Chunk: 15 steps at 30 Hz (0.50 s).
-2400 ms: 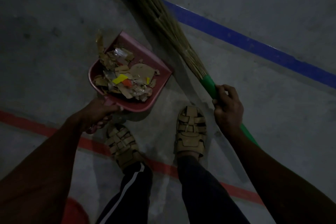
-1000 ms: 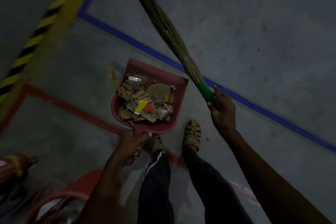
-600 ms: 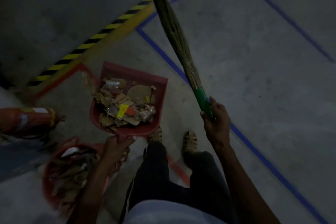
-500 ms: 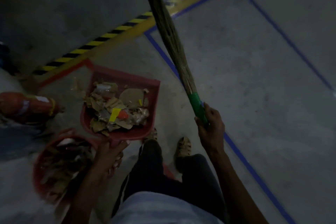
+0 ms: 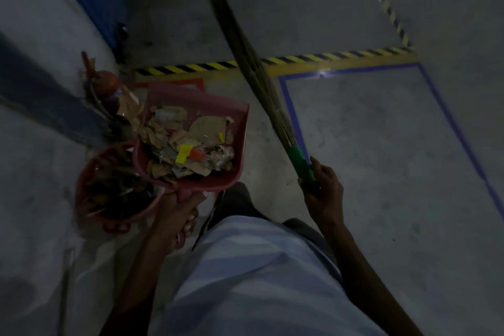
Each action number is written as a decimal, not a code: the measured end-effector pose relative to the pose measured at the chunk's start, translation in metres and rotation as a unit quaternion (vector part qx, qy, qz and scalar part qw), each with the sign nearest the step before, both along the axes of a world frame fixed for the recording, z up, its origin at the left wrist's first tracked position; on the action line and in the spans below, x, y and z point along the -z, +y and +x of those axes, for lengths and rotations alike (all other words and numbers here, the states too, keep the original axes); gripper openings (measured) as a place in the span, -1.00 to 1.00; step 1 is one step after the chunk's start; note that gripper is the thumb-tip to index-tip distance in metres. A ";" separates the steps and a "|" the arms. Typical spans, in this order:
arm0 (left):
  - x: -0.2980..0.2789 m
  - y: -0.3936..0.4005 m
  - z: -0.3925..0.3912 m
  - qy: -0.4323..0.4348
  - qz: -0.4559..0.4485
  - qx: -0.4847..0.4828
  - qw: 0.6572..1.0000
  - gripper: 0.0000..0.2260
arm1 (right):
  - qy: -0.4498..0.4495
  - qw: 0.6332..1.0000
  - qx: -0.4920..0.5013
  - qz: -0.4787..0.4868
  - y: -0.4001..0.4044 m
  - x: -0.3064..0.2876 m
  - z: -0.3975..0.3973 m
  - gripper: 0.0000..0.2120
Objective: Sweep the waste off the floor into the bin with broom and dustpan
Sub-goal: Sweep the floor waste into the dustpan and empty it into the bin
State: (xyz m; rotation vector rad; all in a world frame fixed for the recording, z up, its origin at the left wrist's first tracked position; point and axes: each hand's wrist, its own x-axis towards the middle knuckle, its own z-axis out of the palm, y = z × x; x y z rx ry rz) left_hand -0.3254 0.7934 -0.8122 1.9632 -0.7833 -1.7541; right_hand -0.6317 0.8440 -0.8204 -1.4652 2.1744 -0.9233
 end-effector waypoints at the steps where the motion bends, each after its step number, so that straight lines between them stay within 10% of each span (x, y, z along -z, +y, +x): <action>1: -0.004 0.006 -0.001 -0.008 -0.015 -0.006 1.000 -0.56 | 0.005 1.000 -0.007 0.000 -0.004 -0.002 -0.002 -0.47; 15: 0.005 0.020 0.097 0.017 -0.025 -0.213 0.977 -0.60 | -0.005 0.986 -0.166 0.029 -0.095 -0.010 0.110 -0.47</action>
